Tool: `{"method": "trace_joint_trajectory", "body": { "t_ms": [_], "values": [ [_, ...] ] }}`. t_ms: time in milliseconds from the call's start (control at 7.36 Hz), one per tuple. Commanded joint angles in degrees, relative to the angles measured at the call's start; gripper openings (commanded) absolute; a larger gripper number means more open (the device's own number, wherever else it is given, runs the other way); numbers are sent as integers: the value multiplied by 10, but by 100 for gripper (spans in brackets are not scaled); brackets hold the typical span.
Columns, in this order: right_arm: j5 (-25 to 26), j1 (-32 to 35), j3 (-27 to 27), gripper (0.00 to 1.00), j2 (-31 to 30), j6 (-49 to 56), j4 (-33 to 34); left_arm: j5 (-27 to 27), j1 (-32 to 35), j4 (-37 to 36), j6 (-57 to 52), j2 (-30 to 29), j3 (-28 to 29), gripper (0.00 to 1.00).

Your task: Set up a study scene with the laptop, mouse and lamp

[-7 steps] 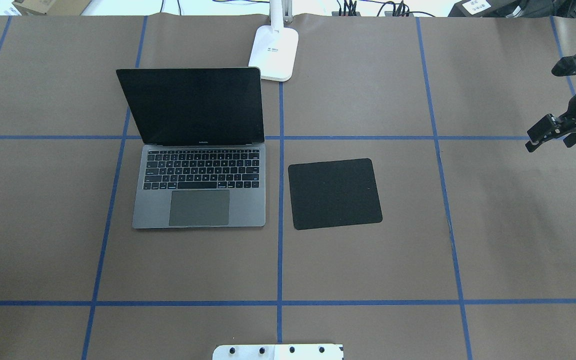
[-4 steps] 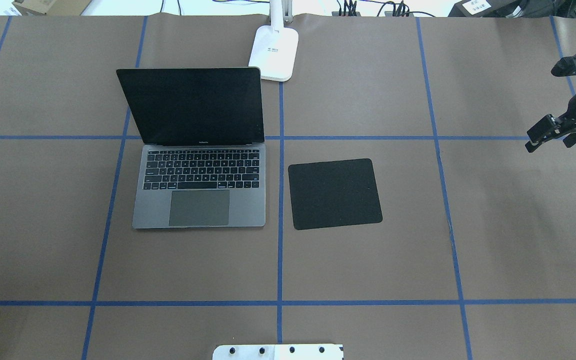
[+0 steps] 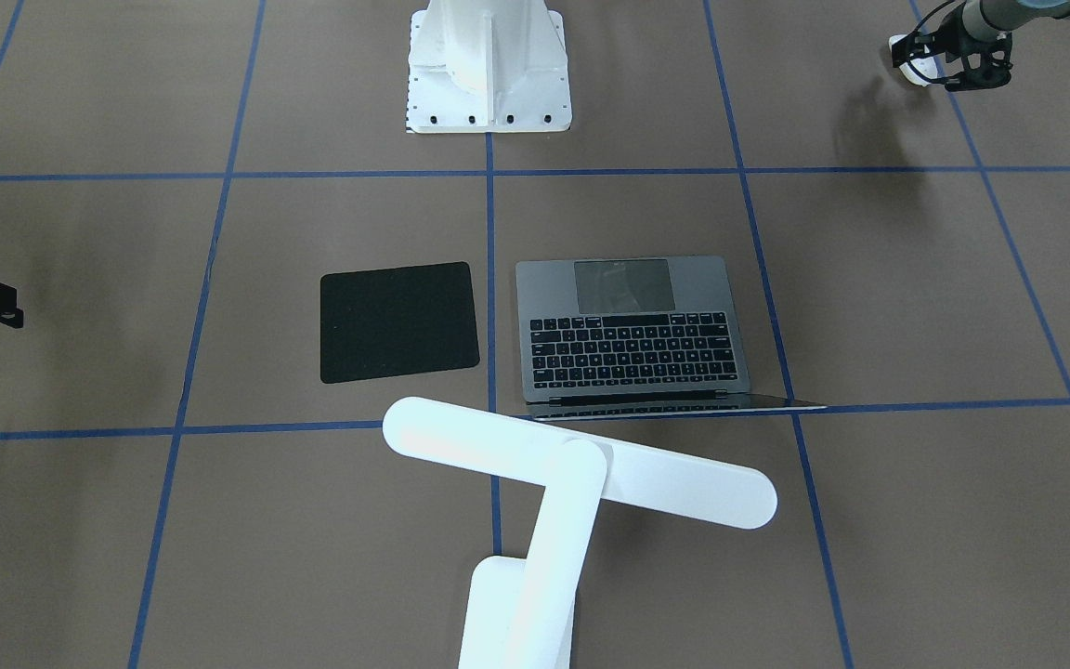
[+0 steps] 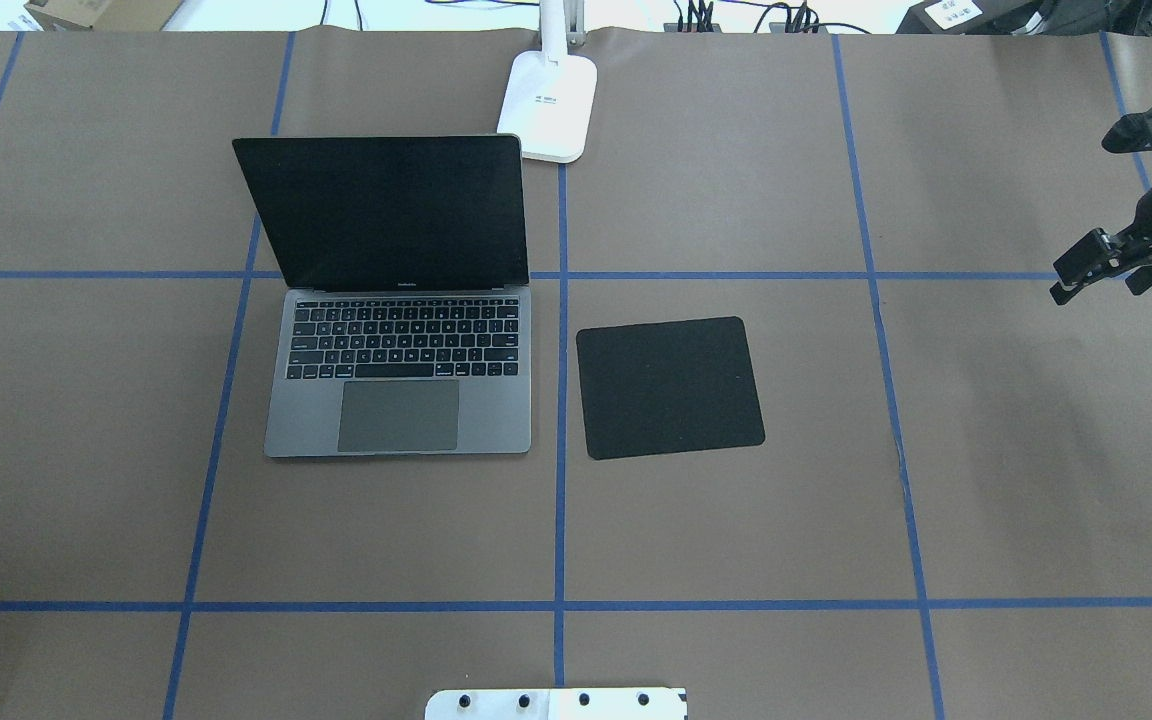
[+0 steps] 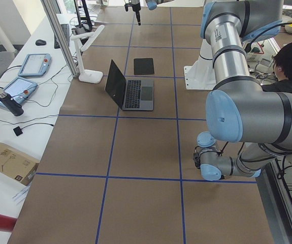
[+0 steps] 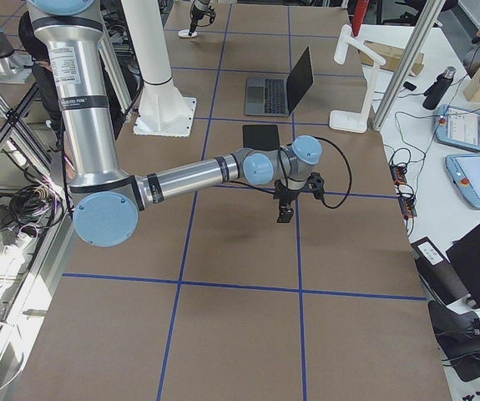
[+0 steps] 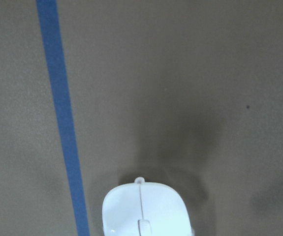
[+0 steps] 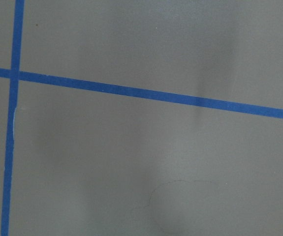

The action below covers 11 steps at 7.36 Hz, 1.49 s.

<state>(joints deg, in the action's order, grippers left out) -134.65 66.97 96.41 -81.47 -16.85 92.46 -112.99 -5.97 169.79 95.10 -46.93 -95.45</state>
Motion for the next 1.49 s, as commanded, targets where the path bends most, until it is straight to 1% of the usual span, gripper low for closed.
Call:
{"method": "trace_joint_trajectory", "body": {
  "t_ms": [0,272,543,1087,1223,1359],
  "values": [
    [0,0,0,99,0,-1,0,1,-10,1,2,-2,1,99],
    [0,0,3,99,0,-1,0,1,-18,1,3,-2,3,99],
    [0,0,5,99,0,-3,0,1,-25,1,3,-12,20,99],
    [3,1,12,99,-1,-4,0,1,-38,12,20,-22,21,99],
    [3,1,12,99,-1,-4,0,1,-39,13,25,-22,21,86],
    [3,0,15,99,-2,-5,0,2,-40,17,33,-21,21,71]
  ]
}}
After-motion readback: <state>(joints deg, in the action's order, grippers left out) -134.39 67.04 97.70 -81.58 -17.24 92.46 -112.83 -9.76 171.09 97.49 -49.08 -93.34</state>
